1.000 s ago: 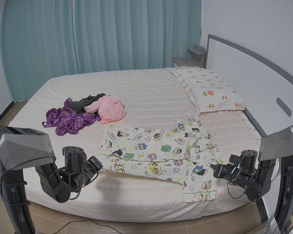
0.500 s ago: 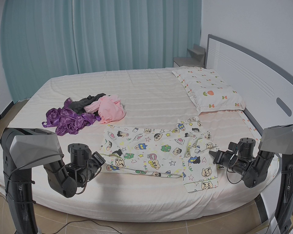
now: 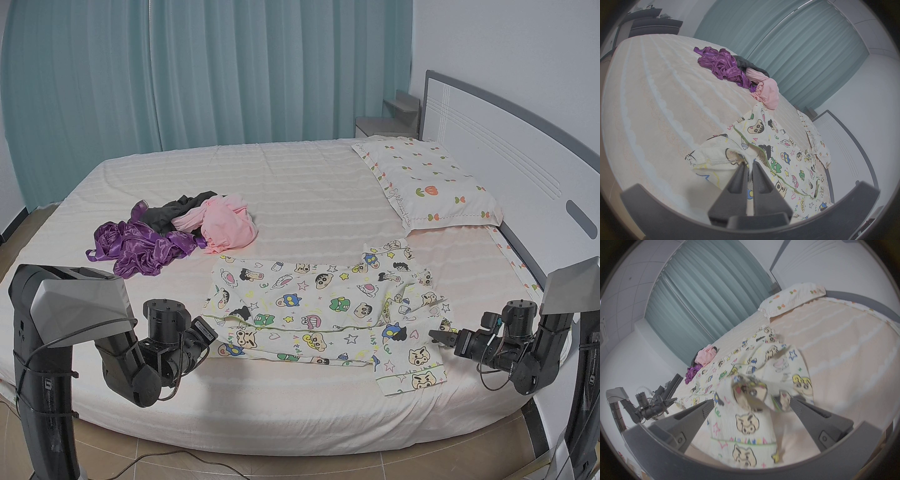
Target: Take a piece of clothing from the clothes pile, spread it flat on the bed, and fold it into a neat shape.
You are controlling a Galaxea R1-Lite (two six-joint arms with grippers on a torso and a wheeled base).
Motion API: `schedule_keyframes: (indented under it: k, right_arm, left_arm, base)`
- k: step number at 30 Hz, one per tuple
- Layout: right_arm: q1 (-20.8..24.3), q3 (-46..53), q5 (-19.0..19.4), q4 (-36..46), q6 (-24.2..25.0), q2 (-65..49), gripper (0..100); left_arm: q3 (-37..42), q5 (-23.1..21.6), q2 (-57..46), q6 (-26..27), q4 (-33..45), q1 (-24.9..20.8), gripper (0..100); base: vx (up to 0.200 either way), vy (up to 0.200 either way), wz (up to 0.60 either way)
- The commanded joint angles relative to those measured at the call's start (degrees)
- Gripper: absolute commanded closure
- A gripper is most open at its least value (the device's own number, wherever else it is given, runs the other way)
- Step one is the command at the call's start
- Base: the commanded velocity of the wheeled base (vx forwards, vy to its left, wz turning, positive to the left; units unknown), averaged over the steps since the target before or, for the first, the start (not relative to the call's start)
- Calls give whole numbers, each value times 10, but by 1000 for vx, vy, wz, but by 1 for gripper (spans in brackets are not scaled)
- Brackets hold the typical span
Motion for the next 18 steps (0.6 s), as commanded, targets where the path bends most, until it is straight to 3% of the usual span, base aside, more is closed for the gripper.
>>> schedule_keyframes:
  k: [1,18]
  right_arm:
    - [-13,43,20,-25,-3,10,0]
    - [14,-7,20,-12,-5,68,0]
  left_arm:
    - [0,0,0,0,1,-1,100]
    - [1,1,-1,0,1,-1,100]
  base:
    - [0,0,0]
    - [0,0,0]
